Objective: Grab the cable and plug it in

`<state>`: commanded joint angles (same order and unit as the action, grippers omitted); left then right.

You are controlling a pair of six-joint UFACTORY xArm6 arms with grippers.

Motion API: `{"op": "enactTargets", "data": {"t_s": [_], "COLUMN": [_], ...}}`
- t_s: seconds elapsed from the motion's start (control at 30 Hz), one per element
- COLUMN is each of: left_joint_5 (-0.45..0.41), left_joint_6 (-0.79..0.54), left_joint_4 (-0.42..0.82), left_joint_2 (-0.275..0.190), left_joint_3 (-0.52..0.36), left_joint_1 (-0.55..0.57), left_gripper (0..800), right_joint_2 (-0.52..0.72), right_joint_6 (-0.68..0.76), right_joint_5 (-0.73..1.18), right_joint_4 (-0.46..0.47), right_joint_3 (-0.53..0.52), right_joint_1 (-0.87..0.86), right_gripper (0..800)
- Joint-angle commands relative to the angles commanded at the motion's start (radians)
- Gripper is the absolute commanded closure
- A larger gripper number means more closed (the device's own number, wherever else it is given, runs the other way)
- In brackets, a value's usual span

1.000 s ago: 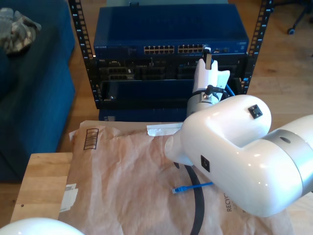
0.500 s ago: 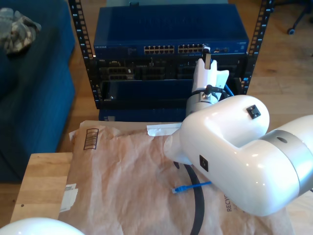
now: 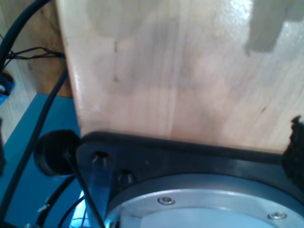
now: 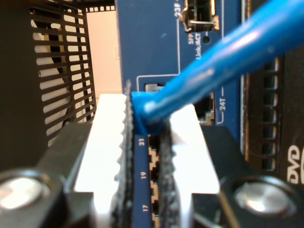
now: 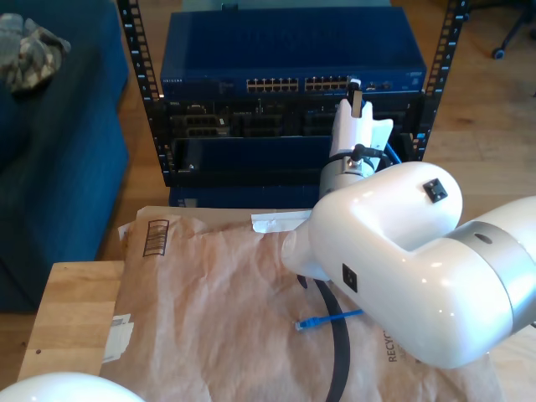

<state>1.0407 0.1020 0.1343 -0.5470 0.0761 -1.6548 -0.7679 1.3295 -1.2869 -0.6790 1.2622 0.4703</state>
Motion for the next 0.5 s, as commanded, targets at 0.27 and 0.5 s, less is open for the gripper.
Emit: {"op": "enactTargets", "data": {"t_s": [0.27,0.5], "left_joint_5": [-0.002,-0.002], "left_joint_6": [0.0,0.0], "left_joint_4": [0.0,0.0], "left_joint_2": [0.0,0.0], "left_joint_3": [-0.002,-0.002], "left_joint_1": [0.0,0.0], "left_gripper": [0,0], "right_joint_2": [-0.002,-0.002], "right_joint_6": [0.0,0.002], "right_joint_5": [0.003,0.008], "right_joint_4": [0.0,0.0], "right_joint_3": [0.015,0.012], "right_joint_1": [0.0,0.0], "right_gripper": [800,800]}}
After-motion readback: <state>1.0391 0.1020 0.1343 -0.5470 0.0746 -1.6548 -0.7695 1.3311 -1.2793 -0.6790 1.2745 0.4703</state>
